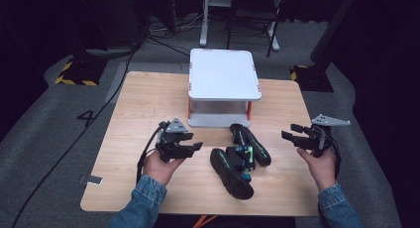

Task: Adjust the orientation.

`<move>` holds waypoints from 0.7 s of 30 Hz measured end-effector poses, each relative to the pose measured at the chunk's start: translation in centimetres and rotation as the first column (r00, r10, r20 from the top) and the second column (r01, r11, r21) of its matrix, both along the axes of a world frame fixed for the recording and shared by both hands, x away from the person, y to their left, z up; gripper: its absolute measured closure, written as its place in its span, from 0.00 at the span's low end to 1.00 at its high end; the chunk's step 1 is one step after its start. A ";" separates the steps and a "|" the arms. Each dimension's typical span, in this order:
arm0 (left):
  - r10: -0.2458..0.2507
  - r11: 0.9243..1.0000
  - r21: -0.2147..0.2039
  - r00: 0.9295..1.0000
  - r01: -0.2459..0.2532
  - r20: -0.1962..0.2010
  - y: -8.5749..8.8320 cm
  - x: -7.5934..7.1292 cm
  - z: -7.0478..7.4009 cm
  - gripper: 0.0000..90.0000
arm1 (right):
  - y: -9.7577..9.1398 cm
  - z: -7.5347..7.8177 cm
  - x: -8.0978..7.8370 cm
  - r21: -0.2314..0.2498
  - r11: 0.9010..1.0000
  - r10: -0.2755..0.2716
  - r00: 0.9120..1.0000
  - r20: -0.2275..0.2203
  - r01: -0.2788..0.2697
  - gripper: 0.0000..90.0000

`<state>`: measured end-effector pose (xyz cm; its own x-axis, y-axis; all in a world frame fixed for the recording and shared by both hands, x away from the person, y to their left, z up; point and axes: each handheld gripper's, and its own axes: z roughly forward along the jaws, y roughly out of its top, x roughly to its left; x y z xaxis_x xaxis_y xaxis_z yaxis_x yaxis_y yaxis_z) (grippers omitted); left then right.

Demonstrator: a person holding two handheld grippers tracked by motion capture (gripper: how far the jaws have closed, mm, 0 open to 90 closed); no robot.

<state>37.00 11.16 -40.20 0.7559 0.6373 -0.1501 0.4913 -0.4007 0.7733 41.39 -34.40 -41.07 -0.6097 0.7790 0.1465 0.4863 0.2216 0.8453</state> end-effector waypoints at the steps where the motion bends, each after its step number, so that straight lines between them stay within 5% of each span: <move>1: -0.023 1.000 -0.004 1.000 0.023 -0.008 -0.7 -0.1 -0.1 0.54 | 0.0 0.0 0.0 -0.002 1.000 0.000 1.000 -0.002 0.000 0.43; 4: -0.067 0.997 -0.025 0.997 0.067 -0.025 -2.2 -0.5 -0.2 0.54 | -0.1 -0.2 0.0 0.003 1.000 0.002 1.000 -0.009 -0.002 0.43; 8: -0.116 0.993 0.003 0.993 0.116 -0.019 -4.7 -0.8 -0.8 0.54 | 0.0 -0.3 0.1 0.000 1.000 0.009 1.000 -0.017 -0.009 0.43; 14: -0.119 0.992 0.025 0.992 0.120 -0.032 -7.9 -0.1 -2.4 0.48 | 0.8 -0.3 -0.1 -0.025 0.999 0.026 1.000 -0.007 -0.026 0.43; 16: -0.121 0.990 0.062 0.992 0.123 -0.036 -8.8 0.0 -3.0 0.48 | 1.0 -0.3 -0.2 -0.042 0.998 0.036 0.999 0.001 -0.036 0.43; 21: -0.128 0.986 0.112 0.992 0.126 0.012 -9.2 -0.3 -3.3 0.51 | 1.0 -0.4 -0.1 -0.038 0.999 0.037 0.999 -0.002 -0.038 0.43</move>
<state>36.68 1.96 -43.49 0.8337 0.5480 -0.0680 0.4163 -0.5428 0.7294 41.28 -33.40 -41.44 -0.6384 0.7606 0.1183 0.4782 0.2715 0.8352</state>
